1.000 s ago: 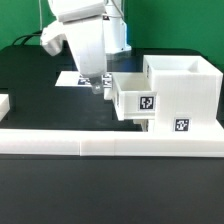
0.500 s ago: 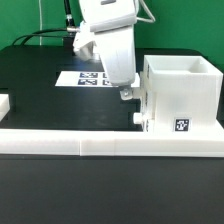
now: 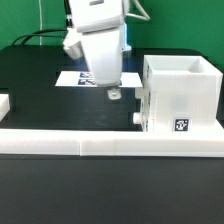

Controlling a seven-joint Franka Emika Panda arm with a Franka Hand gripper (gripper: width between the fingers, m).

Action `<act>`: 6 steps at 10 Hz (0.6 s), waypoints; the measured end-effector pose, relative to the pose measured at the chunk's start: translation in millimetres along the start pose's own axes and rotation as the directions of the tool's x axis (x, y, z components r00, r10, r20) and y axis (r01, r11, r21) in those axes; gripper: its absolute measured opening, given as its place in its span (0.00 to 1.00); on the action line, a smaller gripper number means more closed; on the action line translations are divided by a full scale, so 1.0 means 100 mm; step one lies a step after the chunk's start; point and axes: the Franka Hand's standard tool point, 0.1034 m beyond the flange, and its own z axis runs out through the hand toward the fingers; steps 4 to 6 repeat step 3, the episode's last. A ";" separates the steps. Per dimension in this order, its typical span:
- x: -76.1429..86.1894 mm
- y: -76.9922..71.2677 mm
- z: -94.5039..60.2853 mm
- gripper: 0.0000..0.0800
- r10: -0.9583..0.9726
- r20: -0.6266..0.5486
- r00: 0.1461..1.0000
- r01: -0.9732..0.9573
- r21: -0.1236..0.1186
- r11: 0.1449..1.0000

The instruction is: Assemble drawer

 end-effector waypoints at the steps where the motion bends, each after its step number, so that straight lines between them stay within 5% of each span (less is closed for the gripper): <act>1: -0.10 -0.01 -0.05 0.81 0.007 0.001 1.000 -0.007 0.004 1.000; 2: -0.11 0.00 -0.11 0.81 0.014 0.013 1.000 -0.014 -0.016 1.000; 3: -0.07 0.01 -0.13 0.81 0.030 0.020 0.999 -0.029 -0.061 0.998; 6: -0.07 0.01 -0.13 0.81 0.030 0.020 0.999 -0.029 -0.061 0.998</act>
Offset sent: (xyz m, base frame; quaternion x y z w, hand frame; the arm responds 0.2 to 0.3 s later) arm 0.0000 0.0000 0.0000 0.0000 0.0000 0.0000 1.0000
